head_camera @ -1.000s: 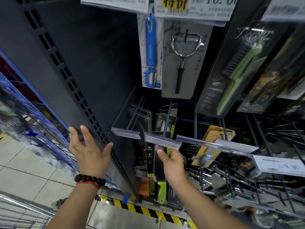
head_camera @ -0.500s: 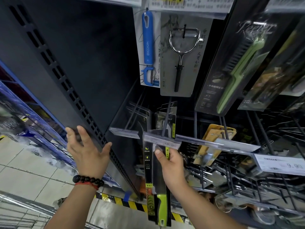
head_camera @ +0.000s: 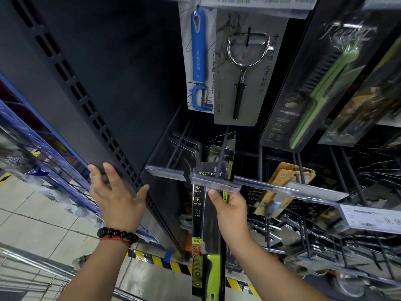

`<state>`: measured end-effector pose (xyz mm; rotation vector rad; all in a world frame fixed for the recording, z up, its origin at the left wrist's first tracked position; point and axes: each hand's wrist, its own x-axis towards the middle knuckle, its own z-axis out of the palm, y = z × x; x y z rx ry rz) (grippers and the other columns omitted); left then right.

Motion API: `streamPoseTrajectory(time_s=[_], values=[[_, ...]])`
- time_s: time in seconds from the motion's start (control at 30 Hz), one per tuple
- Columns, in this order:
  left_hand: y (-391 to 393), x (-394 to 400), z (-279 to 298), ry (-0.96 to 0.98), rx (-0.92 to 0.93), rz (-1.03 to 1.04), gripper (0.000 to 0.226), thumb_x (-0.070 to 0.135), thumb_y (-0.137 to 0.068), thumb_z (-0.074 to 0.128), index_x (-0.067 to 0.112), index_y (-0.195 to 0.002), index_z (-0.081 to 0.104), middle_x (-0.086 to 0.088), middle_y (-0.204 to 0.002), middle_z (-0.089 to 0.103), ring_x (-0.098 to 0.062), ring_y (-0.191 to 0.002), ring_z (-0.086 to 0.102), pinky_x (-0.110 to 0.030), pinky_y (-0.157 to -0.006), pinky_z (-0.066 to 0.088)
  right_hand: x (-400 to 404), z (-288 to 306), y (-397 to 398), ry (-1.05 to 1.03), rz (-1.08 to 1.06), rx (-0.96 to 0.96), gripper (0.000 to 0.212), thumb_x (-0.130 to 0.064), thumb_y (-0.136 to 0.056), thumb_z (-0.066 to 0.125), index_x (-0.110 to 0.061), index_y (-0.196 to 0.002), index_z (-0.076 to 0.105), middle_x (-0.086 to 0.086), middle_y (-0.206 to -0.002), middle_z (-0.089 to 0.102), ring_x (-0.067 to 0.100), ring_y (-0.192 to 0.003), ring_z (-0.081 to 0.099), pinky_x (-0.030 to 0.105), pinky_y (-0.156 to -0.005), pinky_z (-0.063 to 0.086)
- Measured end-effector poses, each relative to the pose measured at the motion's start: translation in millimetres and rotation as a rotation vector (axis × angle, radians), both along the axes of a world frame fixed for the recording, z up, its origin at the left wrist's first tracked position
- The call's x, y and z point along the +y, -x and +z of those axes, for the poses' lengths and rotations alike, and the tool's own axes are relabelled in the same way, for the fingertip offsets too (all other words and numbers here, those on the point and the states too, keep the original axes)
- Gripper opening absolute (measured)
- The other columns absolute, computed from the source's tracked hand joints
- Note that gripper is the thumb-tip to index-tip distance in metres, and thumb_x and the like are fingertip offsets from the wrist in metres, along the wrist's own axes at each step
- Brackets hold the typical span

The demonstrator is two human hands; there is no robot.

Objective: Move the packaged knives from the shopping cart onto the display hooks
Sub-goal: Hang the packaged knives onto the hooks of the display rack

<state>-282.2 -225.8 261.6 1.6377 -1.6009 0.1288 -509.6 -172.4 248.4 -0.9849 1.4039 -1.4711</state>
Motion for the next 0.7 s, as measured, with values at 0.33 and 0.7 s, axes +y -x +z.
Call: streamPoseTrajectory(time_s=[0.33,0.7], values=[[-1,0,-2,0.012,-0.01,0.004,0.12,0.02,-0.067,0.088,0.027,-0.146,-0.003,-0.04,-0.149,0.01,-0.051,-0.134,0.017,-0.061,-0.11,0.016,12,0,2,-0.015,-0.032,-0.004,0.015,-0.018,-0.09,0.065,-0.028,-0.101,0.067,-0.013,-0.098,0.072,-0.005,-0.094,0.064,0.007,-0.08,0.046],[1,1,1,-0.012,0.006,0.006,0.121,0.02,-0.066,0.088,0.031,-0.144,-0.005,-0.04,-0.15,0.01,-0.058,-0.133,0.02,-0.062,-0.109,0.017,-26,-10,17,-0.169,-0.022,0.013,0.013,-0.001,-0.093,0.057,-0.013,-0.087,0.058,-0.001,-0.082,0.06,0.002,-0.076,0.061,0.029,-0.08,0.046]])
